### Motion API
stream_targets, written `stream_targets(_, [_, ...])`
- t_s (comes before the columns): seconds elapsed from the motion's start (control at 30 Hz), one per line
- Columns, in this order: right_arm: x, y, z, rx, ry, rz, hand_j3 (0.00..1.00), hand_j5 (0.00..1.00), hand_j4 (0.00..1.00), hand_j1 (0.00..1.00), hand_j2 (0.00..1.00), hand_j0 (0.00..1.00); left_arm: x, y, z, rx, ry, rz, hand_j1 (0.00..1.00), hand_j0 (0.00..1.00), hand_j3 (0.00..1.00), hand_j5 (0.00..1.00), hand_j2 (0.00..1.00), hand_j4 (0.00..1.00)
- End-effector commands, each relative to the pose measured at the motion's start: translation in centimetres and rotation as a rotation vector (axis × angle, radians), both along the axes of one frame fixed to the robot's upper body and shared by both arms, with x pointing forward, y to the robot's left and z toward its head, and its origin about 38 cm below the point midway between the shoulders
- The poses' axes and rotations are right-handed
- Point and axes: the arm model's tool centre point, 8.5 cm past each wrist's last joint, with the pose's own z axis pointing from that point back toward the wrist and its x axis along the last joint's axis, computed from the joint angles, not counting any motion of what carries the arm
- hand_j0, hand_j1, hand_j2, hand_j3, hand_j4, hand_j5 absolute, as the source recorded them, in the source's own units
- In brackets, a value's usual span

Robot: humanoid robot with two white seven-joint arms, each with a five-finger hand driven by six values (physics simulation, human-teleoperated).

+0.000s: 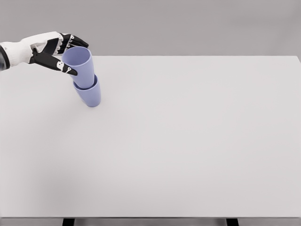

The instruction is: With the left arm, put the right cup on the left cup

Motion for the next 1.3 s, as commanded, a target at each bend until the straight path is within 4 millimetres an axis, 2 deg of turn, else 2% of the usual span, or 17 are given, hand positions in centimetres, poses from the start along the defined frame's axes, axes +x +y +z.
stream_targets(0.0, [0.00,-0.01,0.00,0.000,0.000,0.000,1.00,1.00,1.00,1.00,1.00,1.00,0.04,-0.10,0.02,-0.005,0.000,-0.001,0.74,0.74,0.74,0.74,0.74,0.74])
stream_targets(0.07, [0.00,-0.01,0.00,0.000,0.000,0.000,1.00,1.00,1.00,1.00,1.00,1.00,0.18,-0.71,-0.26,-0.013,0.003,-0.011,0.74,0.74,0.74,0.74,0.74,0.74])
stream_targets(0.23, [0.00,-0.01,0.00,0.000,0.000,0.000,1.00,1.00,1.00,1.00,1.00,1.00,0.27,-0.55,-0.36,-0.008,0.002,-0.006,0.74,0.74,0.74,0.74,0.74,0.74])
stream_targets(0.37, [0.00,-0.01,0.00,0.000,0.000,0.000,1.00,1.00,1.00,1.00,1.00,1.00,0.24,-0.51,-0.37,-0.008,-0.002,-0.008,0.78,0.78,0.78,0.78,0.78,0.78])
stream_targets(0.4, [0.00,-0.01,0.00,0.000,0.000,0.000,1.00,1.00,1.00,1.00,1.00,1.00,0.19,-0.48,-0.40,-0.008,-0.002,-0.009,0.85,0.85,0.85,0.85,0.85,0.85])
stream_targets(0.5, [0.00,-0.01,0.00,0.000,0.000,0.000,1.00,1.00,1.00,1.00,1.00,1.00,0.16,-0.52,-0.46,-0.007,-0.002,-0.010,0.87,0.87,0.87,0.87,0.87,0.87])
stream_targets(0.53, [0.00,-0.01,0.00,0.000,0.000,0.000,1.00,1.00,1.00,1.00,1.00,1.00,0.11,-0.48,-0.50,-0.006,-0.001,-0.010,0.93,0.93,0.93,0.93,0.93,0.93])
stream_targets(1.27, [0.00,-0.01,0.00,0.000,0.000,0.000,1.00,1.00,1.00,1.00,1.00,1.00,-0.03,-0.43,-0.12,-0.005,-0.008,-0.013,0.94,0.94,0.94,0.94,0.94,0.94])
